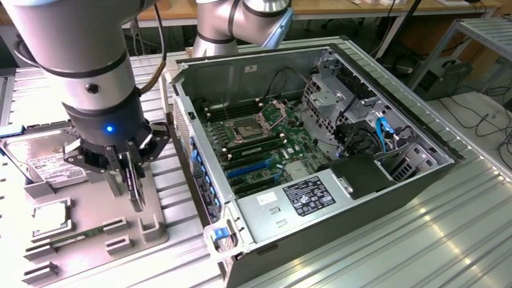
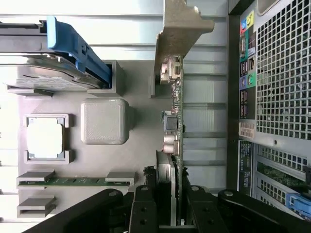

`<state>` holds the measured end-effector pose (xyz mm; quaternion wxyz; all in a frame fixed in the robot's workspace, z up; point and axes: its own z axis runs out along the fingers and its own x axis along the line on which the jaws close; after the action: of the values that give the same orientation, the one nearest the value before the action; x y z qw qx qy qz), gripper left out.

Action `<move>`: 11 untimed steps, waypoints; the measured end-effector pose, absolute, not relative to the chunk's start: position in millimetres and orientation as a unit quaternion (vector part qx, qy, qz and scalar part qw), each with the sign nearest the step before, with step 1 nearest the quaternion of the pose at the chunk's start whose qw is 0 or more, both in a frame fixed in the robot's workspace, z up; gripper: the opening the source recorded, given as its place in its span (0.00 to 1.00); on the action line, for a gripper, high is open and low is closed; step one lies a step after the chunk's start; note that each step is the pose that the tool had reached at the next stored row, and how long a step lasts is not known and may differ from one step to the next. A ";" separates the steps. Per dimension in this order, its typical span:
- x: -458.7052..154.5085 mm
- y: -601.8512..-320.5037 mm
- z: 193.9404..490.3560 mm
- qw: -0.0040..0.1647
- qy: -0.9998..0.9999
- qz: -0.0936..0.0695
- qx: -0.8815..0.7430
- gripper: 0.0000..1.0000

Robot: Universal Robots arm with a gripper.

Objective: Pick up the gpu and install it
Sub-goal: 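Pick up the gpu and move the gpu toward the slot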

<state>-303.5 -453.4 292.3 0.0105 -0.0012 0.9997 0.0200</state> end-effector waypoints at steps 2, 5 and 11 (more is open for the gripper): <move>-303.4 -453.4 301.2 0.011 1.000 0.020 -0.001 0.28; -303.4 -453.4 315.8 0.011 1.000 0.020 -0.001 0.28; -303.4 -453.4 339.4 0.011 1.000 0.020 -0.001 0.28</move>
<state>-303.4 -453.4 339.4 0.0105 -0.0012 0.9997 0.0197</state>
